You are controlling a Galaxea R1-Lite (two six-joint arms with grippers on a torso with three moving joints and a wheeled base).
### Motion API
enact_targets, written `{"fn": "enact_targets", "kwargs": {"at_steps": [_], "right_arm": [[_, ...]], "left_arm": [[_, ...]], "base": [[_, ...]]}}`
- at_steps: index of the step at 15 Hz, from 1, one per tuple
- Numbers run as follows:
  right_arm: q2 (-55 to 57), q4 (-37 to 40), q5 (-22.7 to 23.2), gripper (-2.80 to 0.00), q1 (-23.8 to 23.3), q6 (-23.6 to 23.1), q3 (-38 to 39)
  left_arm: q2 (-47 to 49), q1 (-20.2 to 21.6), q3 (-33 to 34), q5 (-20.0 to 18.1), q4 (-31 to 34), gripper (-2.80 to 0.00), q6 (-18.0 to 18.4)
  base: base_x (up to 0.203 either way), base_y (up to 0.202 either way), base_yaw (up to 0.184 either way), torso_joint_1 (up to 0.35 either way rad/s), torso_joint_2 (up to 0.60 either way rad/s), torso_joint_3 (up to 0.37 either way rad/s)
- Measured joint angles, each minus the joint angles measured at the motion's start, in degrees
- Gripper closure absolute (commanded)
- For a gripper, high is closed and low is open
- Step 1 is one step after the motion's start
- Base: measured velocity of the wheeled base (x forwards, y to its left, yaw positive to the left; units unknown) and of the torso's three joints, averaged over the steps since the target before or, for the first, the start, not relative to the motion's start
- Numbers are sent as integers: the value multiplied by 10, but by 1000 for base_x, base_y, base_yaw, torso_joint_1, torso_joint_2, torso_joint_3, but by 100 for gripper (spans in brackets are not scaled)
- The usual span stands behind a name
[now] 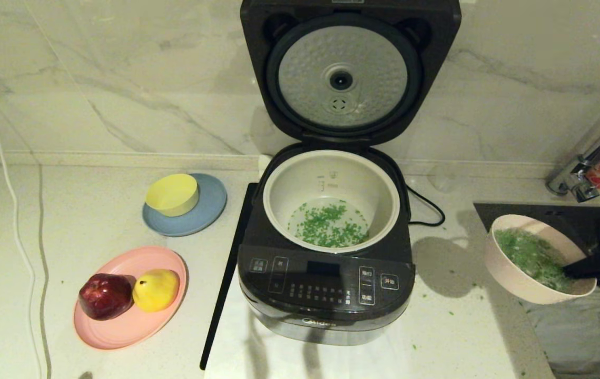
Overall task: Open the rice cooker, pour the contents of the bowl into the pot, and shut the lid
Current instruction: Pour the water from the bowl into the rice cooker
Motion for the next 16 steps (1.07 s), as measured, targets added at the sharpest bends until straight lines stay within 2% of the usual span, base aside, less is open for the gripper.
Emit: {"fn": "enact_targets", "kwargs": {"at_steps": [3, 7, 10, 12, 16], "right_arm": [[3, 15, -14, 0, 72, 9, -37], [21, 39, -67, 0, 174, 49, -111], [48, 57, -115, 0, 242, 60, -156], [72, 58, -136, 0, 278, 72, -184], [119, 60, -141, 0, 323, 93, -260]], "left_arm": [[0, 0, 0, 0, 0, 0, 0], [0, 0, 0, 0, 0, 0, 0], [0, 0, 0, 0, 0, 0, 0], [0, 0, 0, 0, 0, 0, 0], [0, 0, 0, 0, 0, 0, 0]], "base": [[0, 0, 0, 0, 0, 0], [0, 0, 0, 0, 0, 0], [0, 0, 0, 0, 0, 0], [0, 0, 0, 0, 0, 0], [0, 0, 0, 0, 0, 0]]}}
